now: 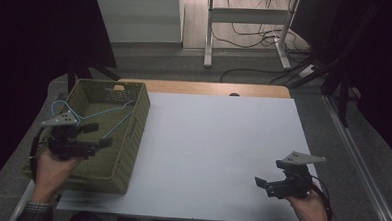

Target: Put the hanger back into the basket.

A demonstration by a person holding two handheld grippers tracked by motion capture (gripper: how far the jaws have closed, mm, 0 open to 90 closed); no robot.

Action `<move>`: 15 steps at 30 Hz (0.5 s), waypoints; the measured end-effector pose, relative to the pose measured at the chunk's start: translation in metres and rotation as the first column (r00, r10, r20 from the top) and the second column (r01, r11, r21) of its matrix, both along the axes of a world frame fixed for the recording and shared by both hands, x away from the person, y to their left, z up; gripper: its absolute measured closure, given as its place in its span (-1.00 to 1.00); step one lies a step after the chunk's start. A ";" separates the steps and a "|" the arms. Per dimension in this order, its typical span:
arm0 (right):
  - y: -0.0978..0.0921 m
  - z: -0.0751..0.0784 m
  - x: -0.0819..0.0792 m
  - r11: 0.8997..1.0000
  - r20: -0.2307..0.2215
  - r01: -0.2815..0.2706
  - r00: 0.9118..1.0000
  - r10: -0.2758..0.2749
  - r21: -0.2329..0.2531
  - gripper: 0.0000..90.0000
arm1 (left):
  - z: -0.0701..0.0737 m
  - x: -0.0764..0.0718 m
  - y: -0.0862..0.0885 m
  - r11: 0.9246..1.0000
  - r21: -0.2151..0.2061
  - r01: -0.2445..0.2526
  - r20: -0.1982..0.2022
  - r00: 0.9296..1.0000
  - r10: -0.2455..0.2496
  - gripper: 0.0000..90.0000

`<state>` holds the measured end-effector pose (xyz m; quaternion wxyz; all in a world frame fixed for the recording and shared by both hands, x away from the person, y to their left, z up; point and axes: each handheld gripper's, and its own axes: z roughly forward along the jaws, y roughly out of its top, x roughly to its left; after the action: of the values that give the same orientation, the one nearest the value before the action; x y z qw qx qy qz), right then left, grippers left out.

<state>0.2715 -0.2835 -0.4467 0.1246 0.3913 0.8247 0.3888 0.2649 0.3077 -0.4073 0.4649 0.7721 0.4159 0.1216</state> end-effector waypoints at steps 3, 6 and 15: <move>-0.001 0.000 -0.003 1.000 0.002 0.003 1.000 -0.003 -0.001 -1.00 | -0.003 -0.007 -0.016 0.999 -0.016 0.043 0.003 0.999 -0.043 -0.74; -0.003 -0.001 -0.006 1.000 0.004 0.006 1.000 -0.006 -0.003 -1.00 | -0.009 -0.013 -0.033 0.997 -0.005 0.073 0.010 0.997 -0.073 -0.79; -0.006 -0.006 -0.010 0.999 0.011 0.009 1.000 -0.009 -0.037 -1.00 | -0.034 -0.031 -0.063 0.992 0.107 0.073 0.019 0.997 -0.075 -0.91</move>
<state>0.2615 -0.2898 -0.4532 0.1382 0.3904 0.8294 0.3749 0.2336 0.2450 -0.4416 0.4322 0.8092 0.3745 0.1350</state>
